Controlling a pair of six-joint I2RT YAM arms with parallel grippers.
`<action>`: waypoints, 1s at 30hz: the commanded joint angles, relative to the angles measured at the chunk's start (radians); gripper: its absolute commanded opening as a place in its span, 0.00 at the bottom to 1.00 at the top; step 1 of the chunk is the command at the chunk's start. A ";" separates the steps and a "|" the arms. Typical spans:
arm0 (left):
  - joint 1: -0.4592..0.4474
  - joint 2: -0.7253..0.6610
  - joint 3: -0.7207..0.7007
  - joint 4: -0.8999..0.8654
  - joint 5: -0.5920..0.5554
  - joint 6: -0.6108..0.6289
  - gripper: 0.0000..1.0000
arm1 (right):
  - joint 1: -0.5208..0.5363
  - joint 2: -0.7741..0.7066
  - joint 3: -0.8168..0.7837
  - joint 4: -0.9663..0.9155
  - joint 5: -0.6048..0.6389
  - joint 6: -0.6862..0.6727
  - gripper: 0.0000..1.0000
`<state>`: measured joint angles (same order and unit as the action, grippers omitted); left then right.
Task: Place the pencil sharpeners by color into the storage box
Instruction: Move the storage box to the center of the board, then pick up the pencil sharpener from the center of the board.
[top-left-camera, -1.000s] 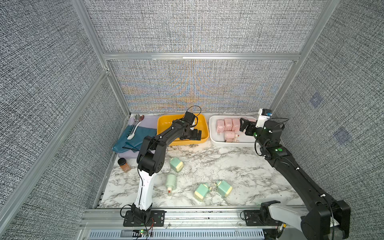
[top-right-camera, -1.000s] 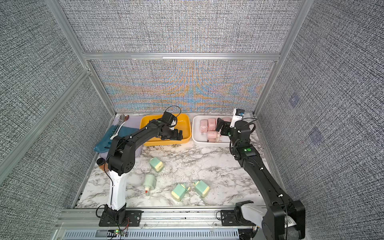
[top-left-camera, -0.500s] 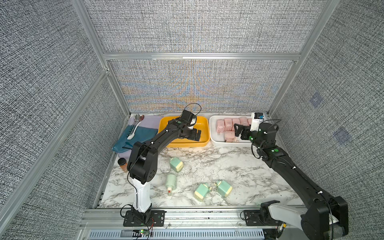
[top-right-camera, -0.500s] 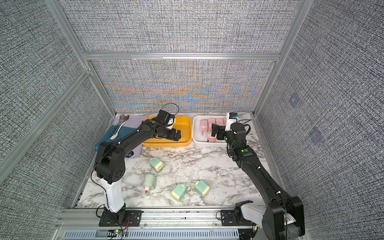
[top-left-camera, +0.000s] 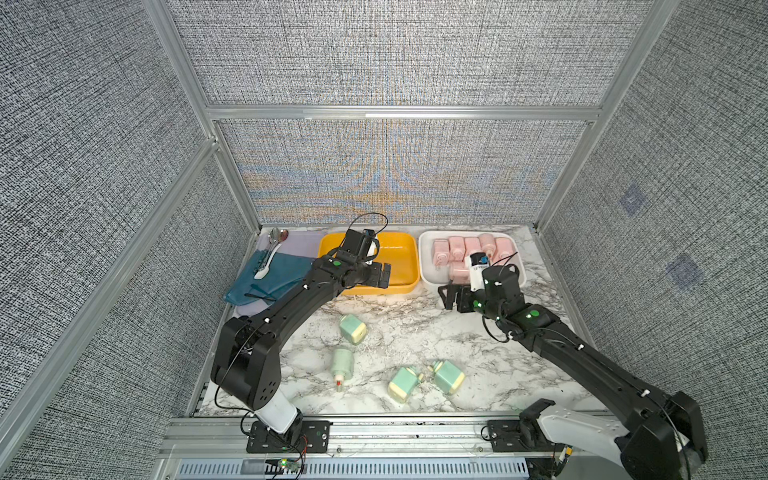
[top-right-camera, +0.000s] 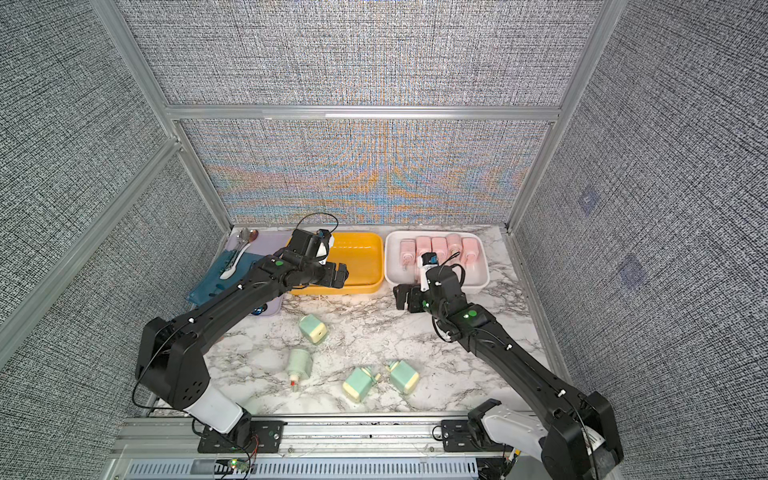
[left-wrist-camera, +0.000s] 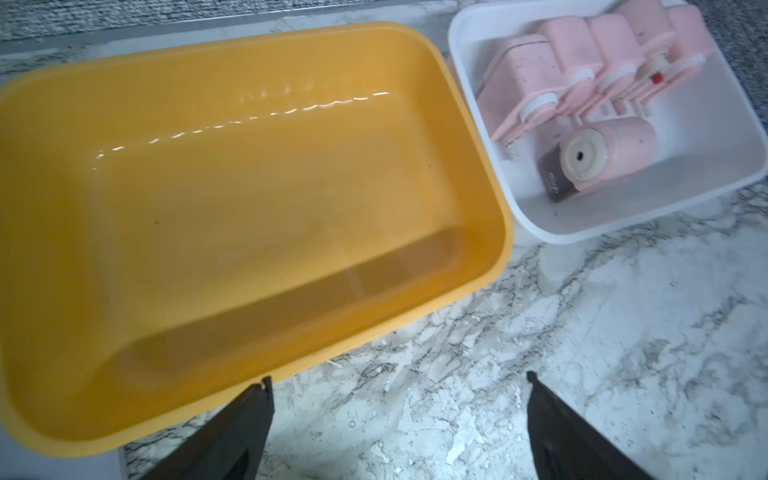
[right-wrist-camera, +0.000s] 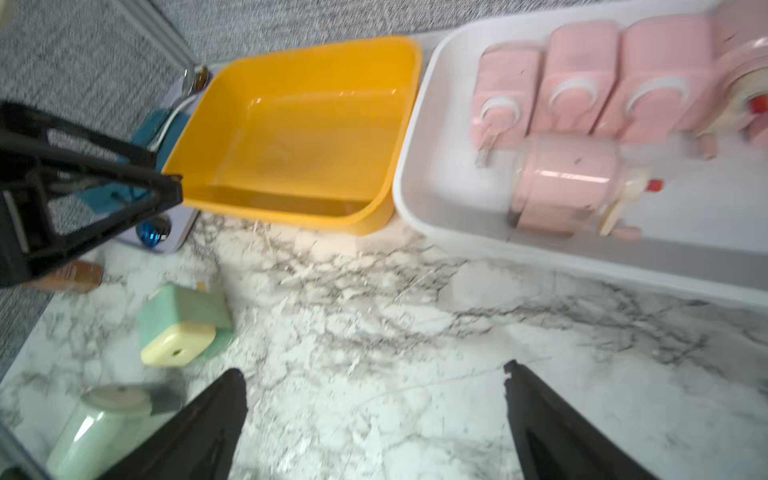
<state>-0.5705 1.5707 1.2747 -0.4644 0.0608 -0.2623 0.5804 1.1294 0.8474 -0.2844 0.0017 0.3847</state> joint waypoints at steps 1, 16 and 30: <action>-0.013 -0.055 -0.060 0.042 0.011 -0.031 0.99 | 0.093 -0.011 -0.002 -0.091 0.006 -0.037 0.99; 0.102 -0.181 -0.265 -0.257 -0.379 -0.416 1.00 | 0.368 0.318 0.056 0.396 -0.005 -0.186 0.98; 0.179 -0.054 -0.257 -0.266 -0.387 -0.424 1.00 | 0.451 0.634 0.212 0.495 -0.002 -0.179 0.97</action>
<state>-0.3954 1.4990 1.0126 -0.7116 -0.2928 -0.6807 1.0260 1.7309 1.0344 0.1852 -0.0330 0.1837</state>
